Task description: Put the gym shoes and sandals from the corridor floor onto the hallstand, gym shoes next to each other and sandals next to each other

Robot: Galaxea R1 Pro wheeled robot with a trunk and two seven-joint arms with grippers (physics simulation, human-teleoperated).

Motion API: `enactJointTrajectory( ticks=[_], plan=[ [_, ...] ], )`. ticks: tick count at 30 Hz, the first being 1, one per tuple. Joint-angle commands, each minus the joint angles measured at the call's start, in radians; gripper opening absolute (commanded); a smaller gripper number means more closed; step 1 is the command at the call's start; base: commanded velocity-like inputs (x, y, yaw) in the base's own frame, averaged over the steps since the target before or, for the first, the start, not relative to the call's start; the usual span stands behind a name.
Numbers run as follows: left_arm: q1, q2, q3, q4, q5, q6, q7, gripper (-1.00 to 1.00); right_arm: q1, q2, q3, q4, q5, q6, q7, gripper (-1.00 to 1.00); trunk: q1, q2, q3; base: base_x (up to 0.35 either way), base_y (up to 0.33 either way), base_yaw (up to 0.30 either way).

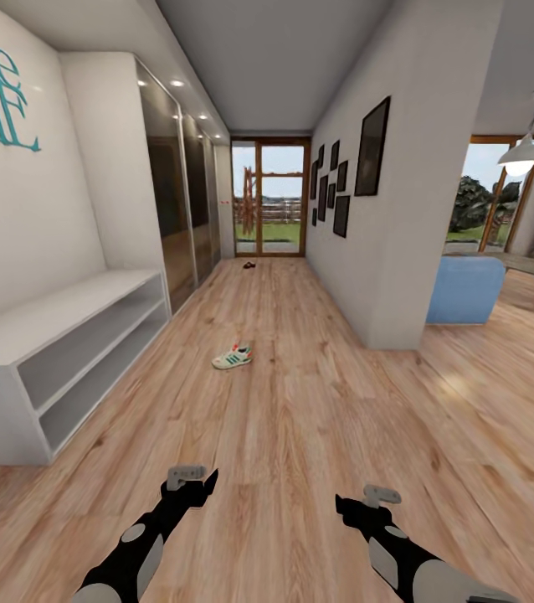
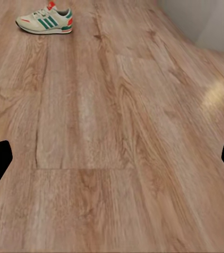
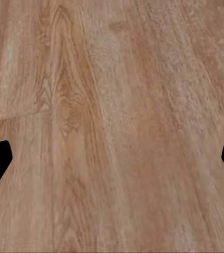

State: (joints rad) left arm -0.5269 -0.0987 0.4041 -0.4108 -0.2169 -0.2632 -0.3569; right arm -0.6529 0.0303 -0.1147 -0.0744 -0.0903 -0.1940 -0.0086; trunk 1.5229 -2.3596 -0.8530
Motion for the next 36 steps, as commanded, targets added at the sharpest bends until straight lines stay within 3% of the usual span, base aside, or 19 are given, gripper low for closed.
enactJointTrajectory(
  ticks=[1, 36],
  plan=[
    [-0.001, -0.001, 0.009, 0.0, -0.01, -0.004, -0.005, 1.0, -0.001, 0.0, -0.002, 0.001, -0.009, -0.004, 0.001, 1.0, 0.0, 0.0, -0.001, 0.342, -0.147, 0.0],
    [-0.001, -0.001, 0.01, 0.0, -0.01, -0.004, -0.005, 1.0, -0.001, 0.0, -0.002, 0.002, -0.003, -0.004, 0.002, 1.0, 0.0, 0.0, -0.001, 0.341, -0.142, 0.0]
  ],
)
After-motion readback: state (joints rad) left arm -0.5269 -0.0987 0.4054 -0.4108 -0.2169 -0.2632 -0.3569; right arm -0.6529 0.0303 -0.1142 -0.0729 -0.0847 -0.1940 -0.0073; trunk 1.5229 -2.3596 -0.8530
